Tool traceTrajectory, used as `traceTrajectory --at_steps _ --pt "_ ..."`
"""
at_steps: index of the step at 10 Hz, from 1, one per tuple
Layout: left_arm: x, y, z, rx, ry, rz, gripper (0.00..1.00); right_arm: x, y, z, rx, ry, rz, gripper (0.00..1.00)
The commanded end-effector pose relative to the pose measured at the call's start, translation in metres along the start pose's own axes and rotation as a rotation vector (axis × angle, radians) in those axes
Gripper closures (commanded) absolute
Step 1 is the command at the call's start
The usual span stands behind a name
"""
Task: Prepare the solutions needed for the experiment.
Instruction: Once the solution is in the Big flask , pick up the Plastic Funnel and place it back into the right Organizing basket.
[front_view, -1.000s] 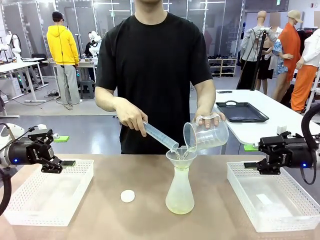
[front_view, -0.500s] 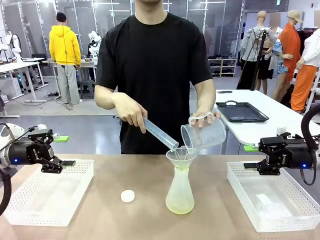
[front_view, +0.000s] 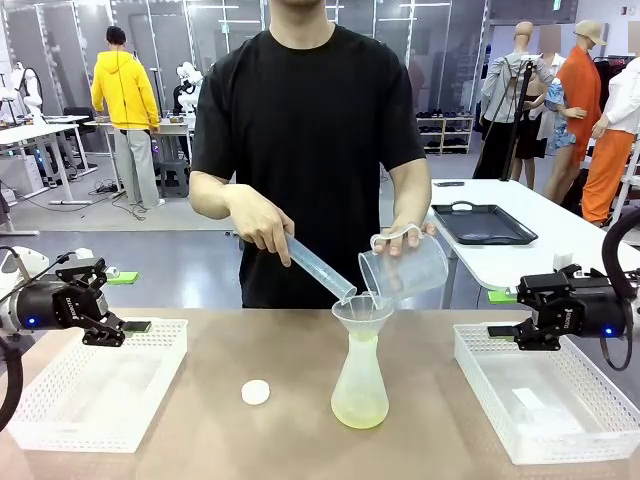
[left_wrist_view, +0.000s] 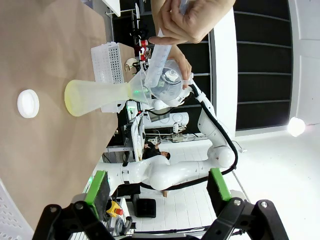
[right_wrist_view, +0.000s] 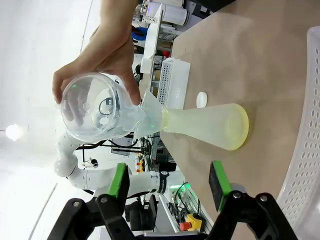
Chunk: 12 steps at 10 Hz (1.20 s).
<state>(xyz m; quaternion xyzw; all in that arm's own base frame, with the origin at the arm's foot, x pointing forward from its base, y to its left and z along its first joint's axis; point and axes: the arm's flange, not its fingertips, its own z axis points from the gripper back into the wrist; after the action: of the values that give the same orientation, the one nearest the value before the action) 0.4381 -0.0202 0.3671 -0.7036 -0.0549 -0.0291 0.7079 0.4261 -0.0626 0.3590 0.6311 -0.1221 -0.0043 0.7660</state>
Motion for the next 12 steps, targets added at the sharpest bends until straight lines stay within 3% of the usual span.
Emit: traceTrajectory --at_steps 1,11,12 --pt "0.001 -0.001 -0.001 0.0 -0.019 -0.004 0.0 0.0 0.002 0.0 -0.008 -0.005 0.009 0.19" --pt "0.001 -0.001 -0.001 0.0 -0.019 -0.004 0.0 0.0 0.0 0.0 0.0 0.0 0.0 0.19" --pt "0.001 -0.001 -0.001 0.0 -0.019 -0.004 0.0 -0.002 0.012 -0.001 -0.032 0.014 -0.016 0.19"
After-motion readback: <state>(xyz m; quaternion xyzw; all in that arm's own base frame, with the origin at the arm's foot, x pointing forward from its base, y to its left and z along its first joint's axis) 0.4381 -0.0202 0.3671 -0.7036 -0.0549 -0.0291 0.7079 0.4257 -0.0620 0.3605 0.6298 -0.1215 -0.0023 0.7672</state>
